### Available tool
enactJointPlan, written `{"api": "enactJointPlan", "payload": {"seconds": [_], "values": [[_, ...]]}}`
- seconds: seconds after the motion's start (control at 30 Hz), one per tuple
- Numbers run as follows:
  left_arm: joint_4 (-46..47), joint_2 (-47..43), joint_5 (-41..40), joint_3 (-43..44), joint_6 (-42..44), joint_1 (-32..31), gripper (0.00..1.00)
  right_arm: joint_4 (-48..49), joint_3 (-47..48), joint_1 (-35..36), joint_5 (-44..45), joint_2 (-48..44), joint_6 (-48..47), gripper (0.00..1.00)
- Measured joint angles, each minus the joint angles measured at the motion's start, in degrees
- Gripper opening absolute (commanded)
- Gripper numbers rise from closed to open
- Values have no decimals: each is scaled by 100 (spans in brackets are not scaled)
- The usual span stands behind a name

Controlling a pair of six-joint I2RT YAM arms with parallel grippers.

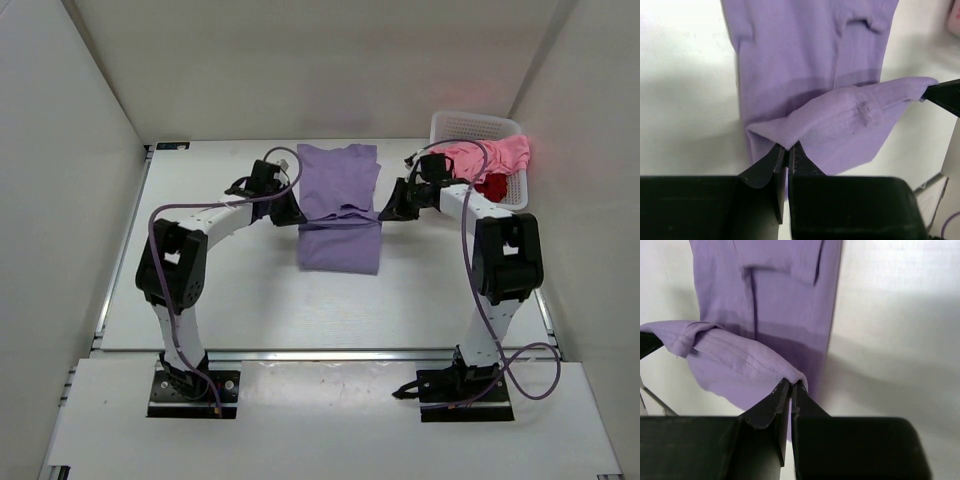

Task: Fold and stack the t-shirts
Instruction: Fold the folded rectangular tshirt in 1/3 of the way

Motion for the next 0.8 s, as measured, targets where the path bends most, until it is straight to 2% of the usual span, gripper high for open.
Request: {"api": "enactJointPlan", "payload": {"seconds": [0.27, 0.3, 0.37, 0.47, 0.57, 0.63, 0.7, 0.77, 0.8], "values": [[-17, 717, -70, 942, 92, 48, 7, -151, 1056, 9, -48, 855, -181, 0], [-20, 811, -68, 1014, 94, 48, 9, -177, 1178, 13, -50, 964, -190, 0], [-17, 979, -70, 1108, 94, 50, 25, -184, 1320, 11, -48, 1126, -201, 1], [4, 1126, -24, 1093, 57, 83, 37, -256, 1381, 13, -13, 1244, -201, 10], [317, 1034, 59, 785, -61, 168, 44, -286, 1392, 9, 31, 1266, -199, 21], [409, 911, 48, 629, -103, 205, 46, -278, 1401, 4, 59, 1244, -175, 29], [501, 723, 20, 518, -114, 245, 46, -258, 1360, 7, 175, 1156, -162, 33], [767, 393, 7, 256, -175, 243, 38, -146, 1128, 39, 332, 907, -149, 29], [960, 146, -7, 7, -203, 225, 37, -55, 916, 63, 424, 704, -127, 21]]}}
